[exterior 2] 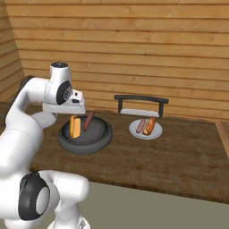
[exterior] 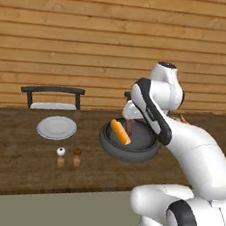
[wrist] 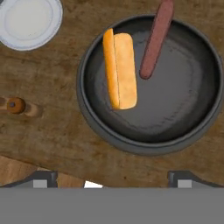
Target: Place one bun and one sausage from the bowl on each plate.
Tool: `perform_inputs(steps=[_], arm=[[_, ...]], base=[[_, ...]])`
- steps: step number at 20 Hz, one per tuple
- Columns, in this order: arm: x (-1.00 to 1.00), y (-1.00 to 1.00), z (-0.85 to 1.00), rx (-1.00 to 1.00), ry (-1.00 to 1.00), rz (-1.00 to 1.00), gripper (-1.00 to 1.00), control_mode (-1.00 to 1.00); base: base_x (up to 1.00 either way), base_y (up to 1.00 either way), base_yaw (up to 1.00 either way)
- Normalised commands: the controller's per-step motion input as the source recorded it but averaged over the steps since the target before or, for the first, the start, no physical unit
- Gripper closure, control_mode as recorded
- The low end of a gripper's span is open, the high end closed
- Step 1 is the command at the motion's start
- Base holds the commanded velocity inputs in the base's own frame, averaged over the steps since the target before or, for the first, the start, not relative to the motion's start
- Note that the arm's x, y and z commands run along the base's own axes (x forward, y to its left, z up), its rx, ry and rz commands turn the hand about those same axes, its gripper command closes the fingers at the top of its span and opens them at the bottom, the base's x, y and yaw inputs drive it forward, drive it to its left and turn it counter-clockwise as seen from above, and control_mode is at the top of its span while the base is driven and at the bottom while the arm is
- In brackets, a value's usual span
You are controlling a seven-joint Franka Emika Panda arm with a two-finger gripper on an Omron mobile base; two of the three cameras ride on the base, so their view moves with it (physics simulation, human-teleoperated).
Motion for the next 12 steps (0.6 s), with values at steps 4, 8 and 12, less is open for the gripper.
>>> perform_inputs(steps=[4, 8, 12], arm=[[0.17, 0.44, -0.13, -0.04, -0.01, 0.08, -1.0, -1.0], [0.31, -0.23, -0.38, -0.03, 0.0, 0.0, -1.0, -1.0], [0.44, 0.07, -0.49, -0.1, 0.05, -0.05, -1.0, -1.0]], base=[[0.0, 0.0, 0.0], [0.0, 0.0, 0.0], [0.0, 0.0, 0.0]])
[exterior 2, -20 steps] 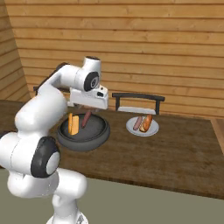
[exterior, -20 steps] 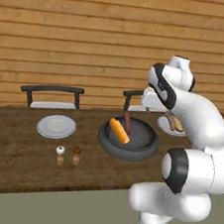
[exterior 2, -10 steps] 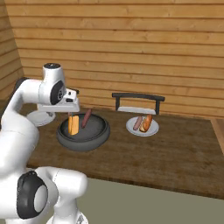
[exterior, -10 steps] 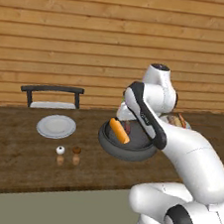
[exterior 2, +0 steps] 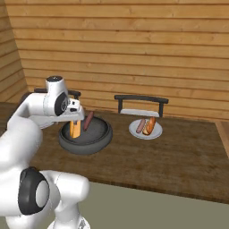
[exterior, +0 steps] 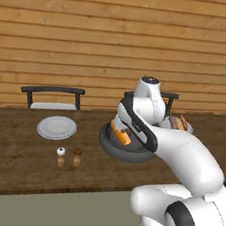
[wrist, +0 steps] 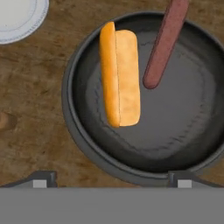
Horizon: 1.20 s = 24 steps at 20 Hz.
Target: Place one bun and one sausage from the bowl on each plate.
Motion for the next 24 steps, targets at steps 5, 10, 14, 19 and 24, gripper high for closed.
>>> perform_inputs(steps=[5, 10, 14, 19, 24], arm=[[0.37, 0.19, -0.31, -0.05, 0.0, -0.05, -1.0, -1.0], [0.33, 0.02, -0.24, 0.0, 0.0, -0.03, -1.0, -1.0], [0.19, 0.0, -0.26, 0.0, 0.0, 0.0, -1.0, -1.0], [0.13, 0.0, -0.29, 0.0, 0.0, 0.0, -1.0, -1.0], [0.07, 0.0, -0.26, 0.0, 0.0, 0.0, -1.0, -1.0]], base=[[0.0, 0.0, 0.0], [0.0, 0.0, 0.0], [0.0, 0.0, 0.0], [0.0, 0.0, 0.0], [0.0, 0.0, 0.0]])
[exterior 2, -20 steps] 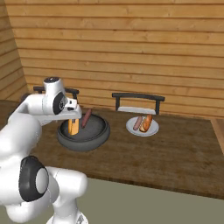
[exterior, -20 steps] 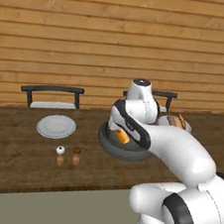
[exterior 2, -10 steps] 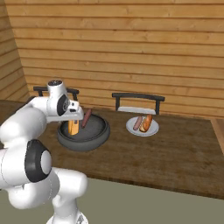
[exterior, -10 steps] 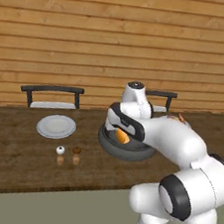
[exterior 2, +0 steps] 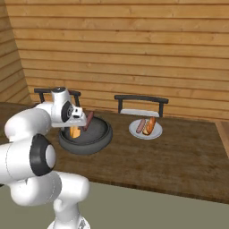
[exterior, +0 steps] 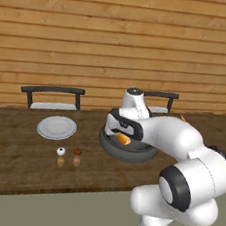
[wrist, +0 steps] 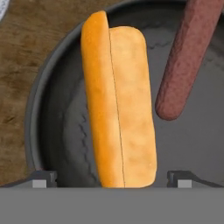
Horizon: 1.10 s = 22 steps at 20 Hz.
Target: Place one bun and one sausage from the bowl on each plate.
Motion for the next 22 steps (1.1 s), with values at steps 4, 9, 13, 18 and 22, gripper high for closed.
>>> perform_inputs(steps=[4, 9, 13, 18, 22], arm=[[0.06, 0.0, -0.18, 0.0, -0.01, 0.0, -1.0, -1.0], [0.09, 0.0, -0.16, 0.0, -0.05, 0.0, 1.0, -1.0], [0.05, 0.0, -0.04, 0.0, -0.09, 0.0, 1.0, -1.0], [-0.04, 0.05, 0.19, 0.0, -0.12, -0.01, 1.0, -1.0], [-0.19, 0.64, 0.82, 0.0, -0.16, 0.0, 1.0, -1.0]], base=[[0.0, 0.0, 0.0], [0.0, 0.0, 0.0], [0.0, 0.0, 0.0], [0.0, 0.0, 0.0], [0.0, 0.0, 0.0]])
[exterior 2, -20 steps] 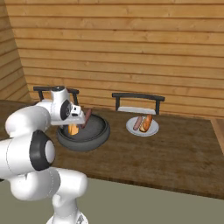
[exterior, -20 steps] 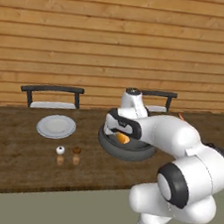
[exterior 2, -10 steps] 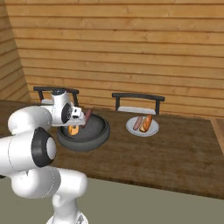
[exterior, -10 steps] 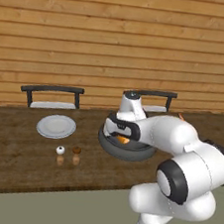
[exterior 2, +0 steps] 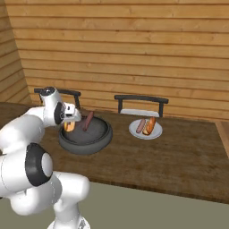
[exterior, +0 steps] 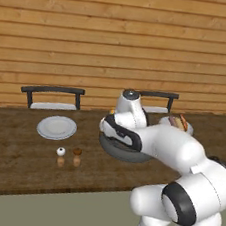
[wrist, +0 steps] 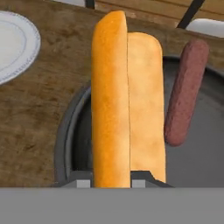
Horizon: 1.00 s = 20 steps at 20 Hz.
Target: Place one bun and one sausage from the bowl on each plate.
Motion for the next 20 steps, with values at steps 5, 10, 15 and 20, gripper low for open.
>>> perform_inputs(steps=[5, 10, 15, 20], arm=[[-0.08, 1.0, 0.76, 0.02, -0.14, 0.0, 1.0, -1.0], [-0.02, 1.0, 0.1, 0.13, -0.07, 0.16, 1.0, -1.0], [0.04, 0.93, -0.09, 0.01, 0.0, 0.27, 1.0, -1.0], [0.5, 0.79, -0.04, 0.0, 0.03, 0.12, 1.0, -1.0]], base=[[0.0, 0.0, 0.0], [0.0, 0.0, 0.0], [0.0, 0.0, 0.0], [0.0, 0.0, 0.0]])
